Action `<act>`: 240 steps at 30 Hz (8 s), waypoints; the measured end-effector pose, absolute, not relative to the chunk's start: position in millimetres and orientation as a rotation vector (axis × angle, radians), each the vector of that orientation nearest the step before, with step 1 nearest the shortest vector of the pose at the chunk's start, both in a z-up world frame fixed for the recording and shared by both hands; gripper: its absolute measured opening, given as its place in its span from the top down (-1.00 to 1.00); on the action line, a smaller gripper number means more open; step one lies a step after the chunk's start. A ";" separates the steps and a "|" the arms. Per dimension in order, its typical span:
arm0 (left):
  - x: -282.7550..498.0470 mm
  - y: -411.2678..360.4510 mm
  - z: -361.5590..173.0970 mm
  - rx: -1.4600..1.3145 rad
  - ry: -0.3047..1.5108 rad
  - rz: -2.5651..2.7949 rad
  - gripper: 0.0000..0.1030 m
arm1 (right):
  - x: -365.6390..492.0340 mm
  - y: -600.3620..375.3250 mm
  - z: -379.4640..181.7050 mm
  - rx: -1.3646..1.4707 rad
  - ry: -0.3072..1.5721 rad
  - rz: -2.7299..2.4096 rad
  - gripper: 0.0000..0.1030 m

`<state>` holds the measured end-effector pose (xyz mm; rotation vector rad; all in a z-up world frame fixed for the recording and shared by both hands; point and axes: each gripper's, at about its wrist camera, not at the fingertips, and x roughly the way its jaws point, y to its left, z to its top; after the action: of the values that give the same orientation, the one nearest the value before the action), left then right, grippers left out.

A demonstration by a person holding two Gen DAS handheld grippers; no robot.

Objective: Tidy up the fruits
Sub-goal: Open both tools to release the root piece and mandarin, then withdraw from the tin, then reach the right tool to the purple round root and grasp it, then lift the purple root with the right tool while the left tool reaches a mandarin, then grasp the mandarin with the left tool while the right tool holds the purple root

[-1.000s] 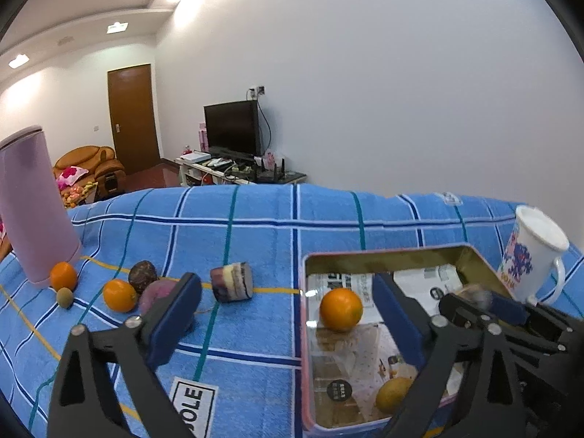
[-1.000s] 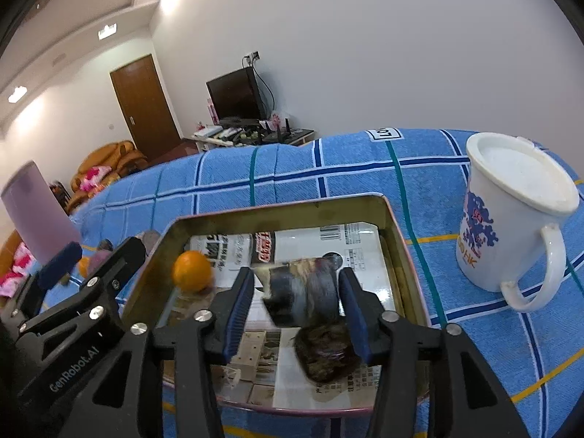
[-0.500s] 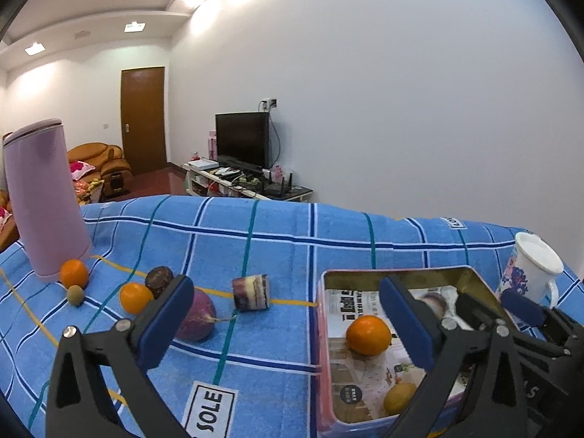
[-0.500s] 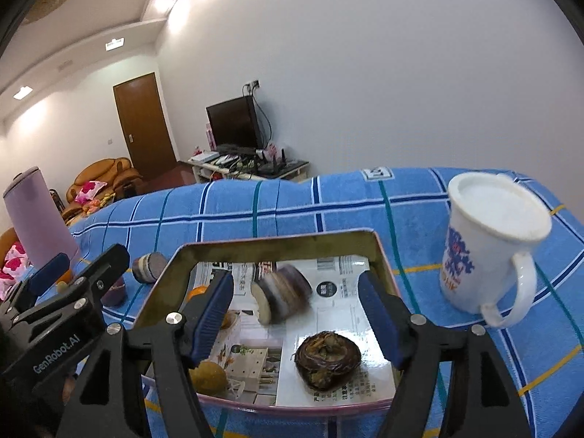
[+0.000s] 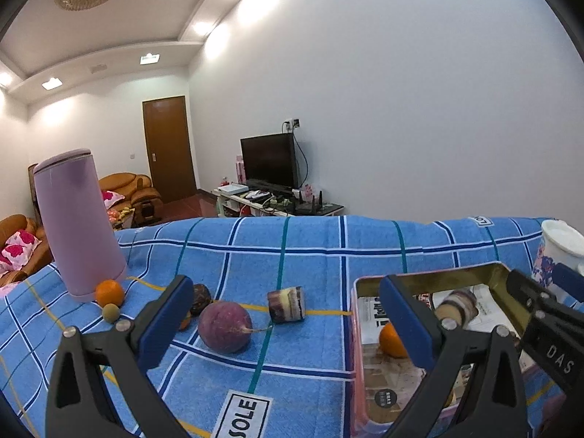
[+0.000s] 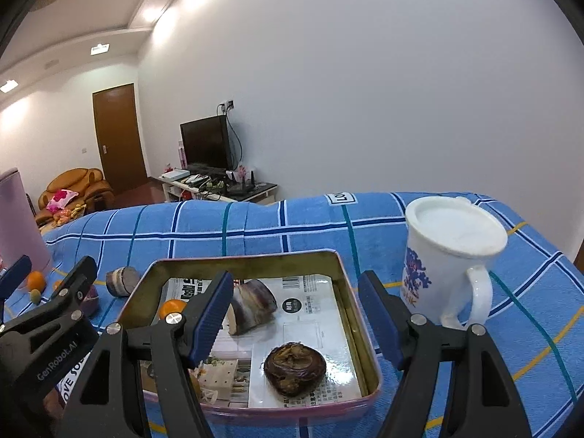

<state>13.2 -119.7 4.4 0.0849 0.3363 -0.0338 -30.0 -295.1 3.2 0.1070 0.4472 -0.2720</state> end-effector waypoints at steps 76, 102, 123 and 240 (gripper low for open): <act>27.2 20.3 -8.2 0.144 0.451 0.011 -1.00 | -20.8 -139.6 -3.2 0.028 0.449 -0.241 -0.40; 86.7 112.8 -19.7 -0.023 0.554 0.182 -1.00 | 56.7 -72.3 -24.9 0.029 0.644 -0.016 -0.40; 86.1 112.5 -16.7 0.050 0.521 0.179 -1.00 | 134.9 -49.7 -59.1 0.017 0.901 -0.022 -0.04; 42.1 37.5 -13.2 0.006 0.540 0.038 0.19 | -8.3 -103.1 -2.9 -0.013 0.452 -0.081 -0.04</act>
<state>42.1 37.5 -13.2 0.0059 0.5395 0.0375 -8.3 -103.1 -2.9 -0.0129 0.4525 -0.0806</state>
